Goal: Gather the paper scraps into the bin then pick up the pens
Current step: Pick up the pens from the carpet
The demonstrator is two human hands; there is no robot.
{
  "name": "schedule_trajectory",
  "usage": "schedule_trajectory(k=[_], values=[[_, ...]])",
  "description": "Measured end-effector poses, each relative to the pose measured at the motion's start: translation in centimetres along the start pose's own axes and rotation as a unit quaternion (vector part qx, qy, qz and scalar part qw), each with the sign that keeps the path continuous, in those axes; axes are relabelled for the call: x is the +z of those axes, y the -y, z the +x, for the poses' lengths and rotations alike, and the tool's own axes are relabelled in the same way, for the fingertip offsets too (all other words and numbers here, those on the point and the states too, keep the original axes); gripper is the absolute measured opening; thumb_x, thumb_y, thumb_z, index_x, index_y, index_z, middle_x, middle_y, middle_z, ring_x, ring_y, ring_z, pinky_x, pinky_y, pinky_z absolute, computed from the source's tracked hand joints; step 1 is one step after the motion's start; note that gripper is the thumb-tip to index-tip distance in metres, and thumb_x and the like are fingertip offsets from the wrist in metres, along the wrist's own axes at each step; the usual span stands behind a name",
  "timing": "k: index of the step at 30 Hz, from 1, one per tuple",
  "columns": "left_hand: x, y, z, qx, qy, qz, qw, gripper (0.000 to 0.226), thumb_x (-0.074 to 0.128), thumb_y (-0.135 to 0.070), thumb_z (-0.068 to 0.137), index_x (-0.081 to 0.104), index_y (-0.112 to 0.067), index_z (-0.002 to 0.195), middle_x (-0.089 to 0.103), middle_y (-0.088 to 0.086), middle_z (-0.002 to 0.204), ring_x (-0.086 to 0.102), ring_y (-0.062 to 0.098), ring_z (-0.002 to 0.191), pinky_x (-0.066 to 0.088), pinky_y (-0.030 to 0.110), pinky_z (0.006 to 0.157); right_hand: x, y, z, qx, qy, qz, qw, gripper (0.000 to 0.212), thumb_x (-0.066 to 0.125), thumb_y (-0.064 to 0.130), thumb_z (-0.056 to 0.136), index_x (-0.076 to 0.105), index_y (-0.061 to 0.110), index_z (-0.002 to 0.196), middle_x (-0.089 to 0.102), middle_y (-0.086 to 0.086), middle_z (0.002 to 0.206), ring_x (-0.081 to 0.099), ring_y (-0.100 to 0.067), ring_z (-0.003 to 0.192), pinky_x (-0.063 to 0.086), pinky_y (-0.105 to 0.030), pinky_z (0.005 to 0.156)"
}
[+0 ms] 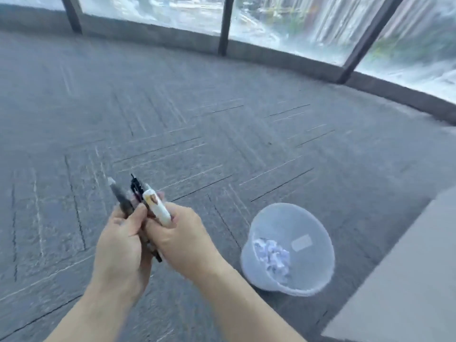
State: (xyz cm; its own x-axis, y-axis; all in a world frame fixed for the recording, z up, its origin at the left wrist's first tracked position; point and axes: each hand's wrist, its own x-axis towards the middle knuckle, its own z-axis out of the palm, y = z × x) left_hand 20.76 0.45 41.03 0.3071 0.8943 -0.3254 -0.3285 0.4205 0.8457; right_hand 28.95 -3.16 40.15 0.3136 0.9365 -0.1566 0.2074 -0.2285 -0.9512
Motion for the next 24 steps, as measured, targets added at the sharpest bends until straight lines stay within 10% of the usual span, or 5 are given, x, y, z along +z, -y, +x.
schedule_trajectory(k=[6, 14, 24], values=[[19.8, -11.5, -7.7, 0.002, 0.197, 0.044, 0.979, 0.035, 0.045, -0.016, 0.094, 0.075, -0.026, 0.081, 0.074, -0.003, 0.089, 0.068, 0.009, 0.078, 0.054, 0.019, 0.07, -15.6, 15.6, -6.8, -0.022, -0.228, 0.068, 0.971, 0.025, 0.05, 0.033, 0.084, 0.044, 0.017, 0.066, 0.046, 0.002, 0.062, 0.042, -0.018, 0.058, 0.044, -0.045, 0.055], [42.8, -19.6, -25.0, -0.069, 0.444, 0.069, 0.891, 0.022, 0.049, -0.014, 0.093, 0.071, -0.02, 0.094, 0.072, 0.004, 0.093, 0.06, 0.02, 0.079, 0.043, 0.036, 0.073, -34.5, 30.4, -23.8, -0.054, -0.509, 0.081, 0.856, 0.021, 0.057, 0.025, 0.092, 0.057, 0.023, 0.072, 0.05, 0.012, 0.06, 0.044, -0.011, 0.056, 0.038, -0.031, 0.053], [56.6, -14.9, -45.2, -0.169, 0.596, 0.053, 0.783, 0.021, 0.047, -0.014, 0.096, 0.066, -0.019, 0.105, 0.07, 0.0, 0.097, 0.064, 0.013, 0.094, 0.049, 0.027, 0.088, -47.1, 31.8, -43.2, -0.079, -0.693, 0.067, 0.714, 0.018, 0.058, 0.026, 0.092, 0.066, 0.009, 0.094, 0.067, -0.007, 0.075, 0.057, -0.011, 0.068, 0.048, -0.038, 0.06]])
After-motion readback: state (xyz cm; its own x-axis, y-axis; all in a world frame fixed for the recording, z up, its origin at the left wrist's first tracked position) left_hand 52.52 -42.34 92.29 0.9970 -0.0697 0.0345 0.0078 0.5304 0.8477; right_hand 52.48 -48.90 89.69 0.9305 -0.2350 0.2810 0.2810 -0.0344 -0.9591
